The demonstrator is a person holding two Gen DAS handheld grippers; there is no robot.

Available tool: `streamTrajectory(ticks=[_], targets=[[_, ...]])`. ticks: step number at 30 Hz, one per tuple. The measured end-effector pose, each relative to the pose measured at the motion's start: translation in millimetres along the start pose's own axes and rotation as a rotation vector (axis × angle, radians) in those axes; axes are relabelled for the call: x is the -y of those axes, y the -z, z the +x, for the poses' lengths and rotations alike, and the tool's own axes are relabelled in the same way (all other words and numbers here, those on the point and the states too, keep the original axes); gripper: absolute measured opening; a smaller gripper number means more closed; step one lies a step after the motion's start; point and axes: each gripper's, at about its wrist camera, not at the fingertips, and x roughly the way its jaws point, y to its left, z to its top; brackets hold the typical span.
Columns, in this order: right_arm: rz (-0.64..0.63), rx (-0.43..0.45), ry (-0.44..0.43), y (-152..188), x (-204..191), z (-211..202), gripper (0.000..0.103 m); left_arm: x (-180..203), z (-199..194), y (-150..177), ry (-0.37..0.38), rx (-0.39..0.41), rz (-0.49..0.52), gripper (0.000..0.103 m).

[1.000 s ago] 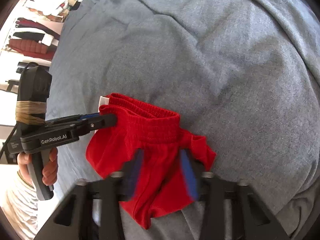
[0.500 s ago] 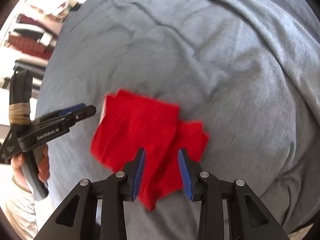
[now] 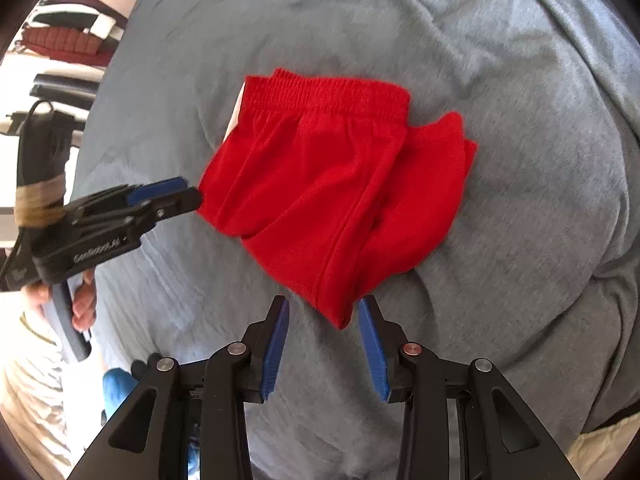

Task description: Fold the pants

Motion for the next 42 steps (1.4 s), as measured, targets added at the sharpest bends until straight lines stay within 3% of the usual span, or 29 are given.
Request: streamTrajectory(ticks=[7,11,14,15,17,23,35,39,41,42], targets=[[-0.058,-0.038,0.013,0.4,-6.5,13.2,0.038,-5.0,11.6,2.7,0.036,-0.041,-0.001,0.033],[-0.088,-0.04,0.017,-0.8,-10.0,16.7,0.037,-3.6,13.7,4.3,0.027,-0.054,0.018,0.013],[-0.143,-0.036,0.031,-2.1,-14.6,18.3,0.019,-4.3,7.5,7.0,0.031,-0.043,0.022,0.009],[-0.168,-0.036,0.038,-2.6,-14.9,18.6,0.012,-4.6,4.0,8.2,0.028,-0.038,0.027,0.008],[-0.203,-0.039,0.041,-3.3,-13.8,19.3,0.008,-2.1,-2.4,10.2,0.014,-0.026,0.045,0.007],[-0.261,-0.061,0.039,0.6,-10.7,9.4,0.006,0.0,-6.1,11.1,-0.047,-0.043,0.081,0.005],[-0.271,-0.134,0.073,10.8,-3.7,20.1,0.004,-5.1,14.6,9.9,-0.098,-0.098,0.065,0.005],[-0.263,-0.165,0.084,14.3,0.0,24.9,0.004,-1.5,13.4,11.8,-0.168,-0.085,0.042,0.018],[-0.261,-0.211,0.124,17.9,4.0,29.9,0.005,2.2,9.3,16.3,-0.222,-0.077,0.04,0.037],[-0.263,-0.229,0.145,20.3,6.2,30.6,0.005,6.4,5.2,19.1,-0.248,-0.071,0.045,0.039]])
